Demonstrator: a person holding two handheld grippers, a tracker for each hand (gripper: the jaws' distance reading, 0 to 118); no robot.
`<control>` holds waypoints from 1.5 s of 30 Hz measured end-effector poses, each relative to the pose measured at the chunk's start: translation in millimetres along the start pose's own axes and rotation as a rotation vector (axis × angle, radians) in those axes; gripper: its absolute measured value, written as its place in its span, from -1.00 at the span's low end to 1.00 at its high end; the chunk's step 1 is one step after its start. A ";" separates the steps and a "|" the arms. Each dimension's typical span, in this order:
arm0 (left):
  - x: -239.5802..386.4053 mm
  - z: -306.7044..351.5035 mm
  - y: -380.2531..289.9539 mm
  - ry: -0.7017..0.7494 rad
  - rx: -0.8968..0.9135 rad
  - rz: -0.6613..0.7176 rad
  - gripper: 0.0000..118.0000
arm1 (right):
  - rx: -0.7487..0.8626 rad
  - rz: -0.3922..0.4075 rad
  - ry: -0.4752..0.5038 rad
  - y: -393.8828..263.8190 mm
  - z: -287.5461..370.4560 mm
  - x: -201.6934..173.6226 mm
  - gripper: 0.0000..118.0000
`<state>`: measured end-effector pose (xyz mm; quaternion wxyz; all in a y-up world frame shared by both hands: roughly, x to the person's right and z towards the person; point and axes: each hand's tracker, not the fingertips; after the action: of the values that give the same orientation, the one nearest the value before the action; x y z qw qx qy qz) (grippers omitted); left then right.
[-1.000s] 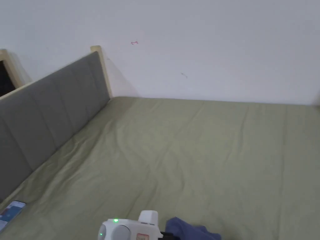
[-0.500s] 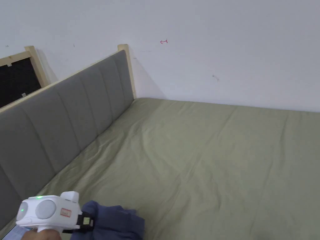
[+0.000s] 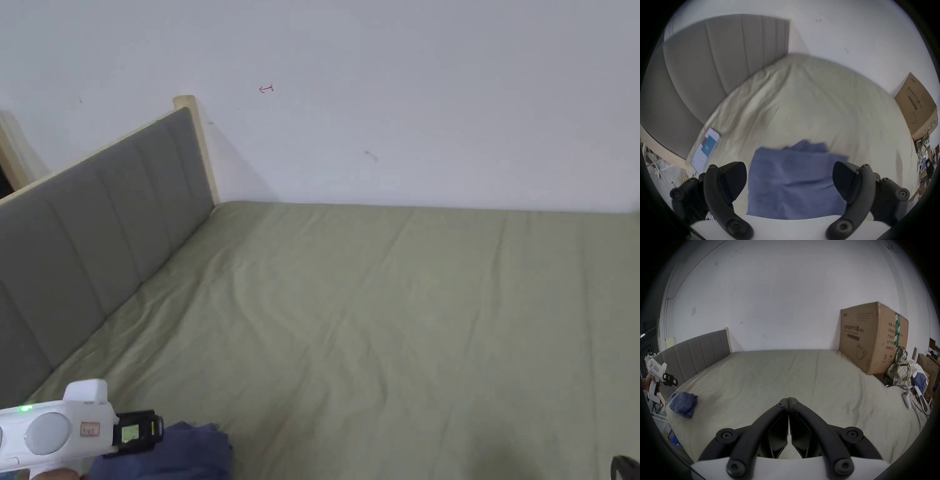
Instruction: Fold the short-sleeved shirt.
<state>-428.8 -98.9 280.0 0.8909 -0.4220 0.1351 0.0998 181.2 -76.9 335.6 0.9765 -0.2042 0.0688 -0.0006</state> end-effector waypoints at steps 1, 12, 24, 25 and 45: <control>11.8 13.7 4.1 -0.002 0.049 -0.022 0.87 | 0.017 0.002 -0.010 7.1 6.5 2.1 -1.00; 158.0 172.7 14.6 -0.120 0.604 -0.091 0.87 | 0.277 0.035 -0.117 89.7 74.4 61.3 -1.00; 294.7 249.6 -41.5 -0.155 0.966 -0.226 0.59 | 0.429 0.075 -0.183 124.4 138.3 84.5 -1.00; 301.5 251.2 -47.2 -0.179 0.984 -0.225 0.36 | 0.434 0.075 -0.187 123.5 140.4 86.1 -1.00; 329.3 231.7 -86.3 -0.300 0.928 -0.231 -1.00 | 0.443 0.076 -0.194 114.7 148.5 97.8 -1.00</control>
<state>-56.7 48.7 376.3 0.9995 0.0255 -0.0119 -0.0107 295.1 84.6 411.4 0.9988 0.0184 -0.0193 0.0405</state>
